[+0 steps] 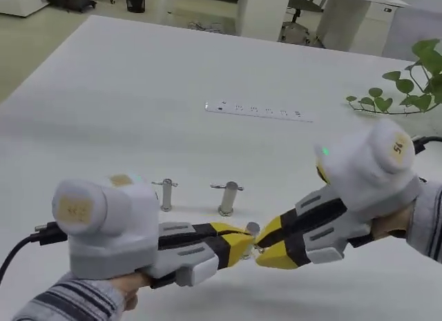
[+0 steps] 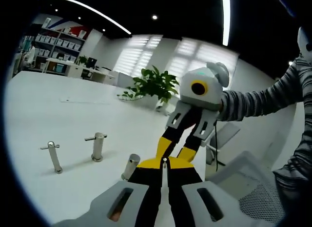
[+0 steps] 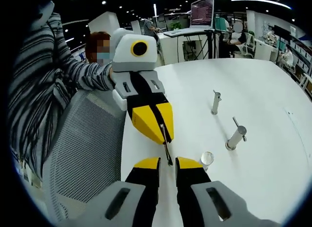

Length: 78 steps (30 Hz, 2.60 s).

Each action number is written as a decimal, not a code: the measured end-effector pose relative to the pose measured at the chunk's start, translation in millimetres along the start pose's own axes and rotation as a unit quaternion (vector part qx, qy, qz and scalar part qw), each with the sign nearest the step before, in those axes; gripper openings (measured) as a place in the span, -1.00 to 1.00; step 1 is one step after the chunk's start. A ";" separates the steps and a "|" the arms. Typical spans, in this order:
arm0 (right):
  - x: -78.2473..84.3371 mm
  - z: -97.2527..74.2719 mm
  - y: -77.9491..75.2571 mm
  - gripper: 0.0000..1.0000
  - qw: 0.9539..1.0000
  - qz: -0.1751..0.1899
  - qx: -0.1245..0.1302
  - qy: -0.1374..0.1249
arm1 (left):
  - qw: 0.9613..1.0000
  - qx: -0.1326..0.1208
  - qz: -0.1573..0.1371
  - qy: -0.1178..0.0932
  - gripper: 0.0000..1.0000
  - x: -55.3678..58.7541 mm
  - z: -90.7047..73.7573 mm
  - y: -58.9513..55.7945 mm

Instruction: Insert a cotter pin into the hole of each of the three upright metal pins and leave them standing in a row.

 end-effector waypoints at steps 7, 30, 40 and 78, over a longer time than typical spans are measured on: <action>5.4 1.4 4.8 -0.90 1.000 -0.001 -0.013 0.009 | 1.000 0.017 0.005 0.006 -1.00 1.5 1.9 -2.6; 0.8 0.7 5.7 -1.00 0.996 -0.084 0.006 0.031 | 0.999 0.006 0.029 0.012 -1.00 1.8 1.4 -1.5; 4.1 -3.9 -3.3 -1.00 0.992 -0.113 0.032 0.044 | 0.998 -0.026 0.056 0.034 -0.74 8.6 3.7 4.1; 36.7 -1.2 -53.2 -1.00 0.970 -0.161 0.077 0.167 | 0.972 -0.157 0.141 0.102 -0.59 33.5 48.2 35.3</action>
Point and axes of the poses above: the centre of the closed fingertips' face, and the gripper's own axes: z roughly forward along the fingers, y roughly to its left, x roughly out of its underside, the point moved 9 cm from there along -z, roughly backward along the fingers, and after that the axes turned 7 degrees about -y, right-handed, at the moved point
